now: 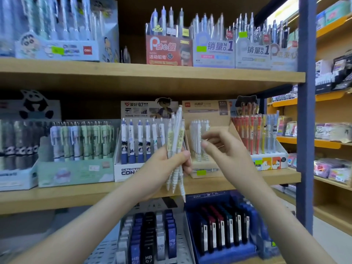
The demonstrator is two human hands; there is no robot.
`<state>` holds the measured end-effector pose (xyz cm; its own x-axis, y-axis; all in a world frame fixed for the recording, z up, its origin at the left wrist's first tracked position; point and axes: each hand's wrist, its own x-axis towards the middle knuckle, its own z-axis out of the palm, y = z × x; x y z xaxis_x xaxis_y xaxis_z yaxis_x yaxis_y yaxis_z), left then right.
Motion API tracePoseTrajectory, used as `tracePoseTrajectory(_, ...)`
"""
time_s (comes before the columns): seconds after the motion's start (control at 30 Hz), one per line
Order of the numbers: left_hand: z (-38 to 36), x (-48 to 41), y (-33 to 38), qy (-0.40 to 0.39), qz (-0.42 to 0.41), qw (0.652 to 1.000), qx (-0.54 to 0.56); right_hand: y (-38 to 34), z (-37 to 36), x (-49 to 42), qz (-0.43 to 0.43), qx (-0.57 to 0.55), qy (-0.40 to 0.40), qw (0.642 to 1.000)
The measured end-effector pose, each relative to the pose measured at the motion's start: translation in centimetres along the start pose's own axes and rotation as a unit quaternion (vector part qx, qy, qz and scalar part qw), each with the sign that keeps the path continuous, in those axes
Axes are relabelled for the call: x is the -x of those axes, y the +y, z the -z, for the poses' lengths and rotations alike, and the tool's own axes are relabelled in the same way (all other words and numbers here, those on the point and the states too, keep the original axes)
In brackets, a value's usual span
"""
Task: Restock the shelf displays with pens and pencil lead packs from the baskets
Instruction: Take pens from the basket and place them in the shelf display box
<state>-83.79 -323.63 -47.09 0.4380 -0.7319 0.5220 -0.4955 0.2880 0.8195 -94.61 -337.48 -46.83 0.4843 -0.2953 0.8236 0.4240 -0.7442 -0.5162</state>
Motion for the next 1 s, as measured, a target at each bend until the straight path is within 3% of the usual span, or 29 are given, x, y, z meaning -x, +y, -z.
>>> tracePoseTrajectory(0.13, -0.3, 2.0, -0.4, -0.038, -0.019, 0.997, -0.064, -2.2, -2.0, 2.8, -0.033, -0.107, -0.083, 0.99)
tracePoseTrajectory(0.5, 2.3, 7.4, -3.5, -0.01, 0.027, 0.993, -0.119, -2.7, -8.0, 6.3, -0.171, -0.148, -0.072, 0.971)
tracePoseTrajectory(0.73, 5.0, 8.8, -3.7, -0.066, 0.05, 0.992, -0.099, -2.7, -9.6, 6.6, -0.188, -0.214, -0.11, 0.952)
tracePoseTrajectory(0.9, 5.7, 9.3, -3.3, -0.04, 0.054, 0.996, -0.064, -2.7, -10.4, 6.3, -0.196, -0.231, -0.104, 0.947)
tracePoseTrajectory(1.0, 6.0, 9.2, -3.3, -0.029, 0.094, 0.995, 0.029, -2.8, -10.3, 6.2, -0.19, -0.275, -0.107, 0.937)
